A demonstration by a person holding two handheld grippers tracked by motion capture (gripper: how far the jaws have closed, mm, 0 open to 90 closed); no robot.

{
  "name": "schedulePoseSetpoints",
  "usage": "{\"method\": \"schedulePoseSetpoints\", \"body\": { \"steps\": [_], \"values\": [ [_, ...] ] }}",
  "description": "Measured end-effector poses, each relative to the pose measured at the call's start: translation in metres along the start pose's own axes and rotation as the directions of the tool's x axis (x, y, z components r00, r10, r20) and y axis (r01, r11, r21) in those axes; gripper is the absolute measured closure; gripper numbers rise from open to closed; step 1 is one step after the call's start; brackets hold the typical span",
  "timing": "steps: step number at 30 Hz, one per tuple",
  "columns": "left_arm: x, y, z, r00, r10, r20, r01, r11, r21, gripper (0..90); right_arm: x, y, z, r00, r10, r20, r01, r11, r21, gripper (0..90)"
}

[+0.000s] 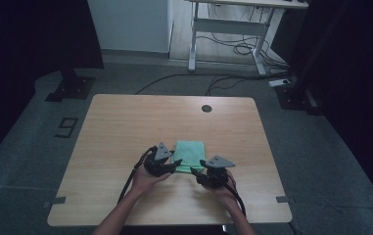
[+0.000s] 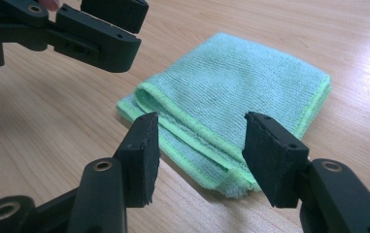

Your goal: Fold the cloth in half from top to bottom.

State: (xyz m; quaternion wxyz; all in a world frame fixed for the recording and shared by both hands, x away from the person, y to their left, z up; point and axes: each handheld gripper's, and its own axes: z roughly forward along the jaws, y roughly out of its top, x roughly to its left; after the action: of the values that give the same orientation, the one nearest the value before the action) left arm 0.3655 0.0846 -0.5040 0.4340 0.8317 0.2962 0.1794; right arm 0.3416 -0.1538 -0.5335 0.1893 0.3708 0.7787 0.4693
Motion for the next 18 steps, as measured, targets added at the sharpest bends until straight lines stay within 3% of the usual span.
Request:
{"method": "schedulePoseSetpoints", "body": {
  "steps": [11, 18],
  "values": [
    [-0.001, -0.005, -0.024, 0.9994, -0.035, -0.003, 0.035, 0.9991, -0.023, 47.4, 0.002, -0.002, -0.015, 1.0000, 0.004, -0.007, -0.005, 0.9994, -0.033, 47.0],
    [0.000, -0.017, -0.045, 0.9987, -0.051, -0.009, 0.050, 0.9983, -0.028, 46.4, -0.001, -0.010, -0.032, 1.0000, 0.004, 0.001, -0.004, 0.9992, -0.041, 47.1]
  ]
}}
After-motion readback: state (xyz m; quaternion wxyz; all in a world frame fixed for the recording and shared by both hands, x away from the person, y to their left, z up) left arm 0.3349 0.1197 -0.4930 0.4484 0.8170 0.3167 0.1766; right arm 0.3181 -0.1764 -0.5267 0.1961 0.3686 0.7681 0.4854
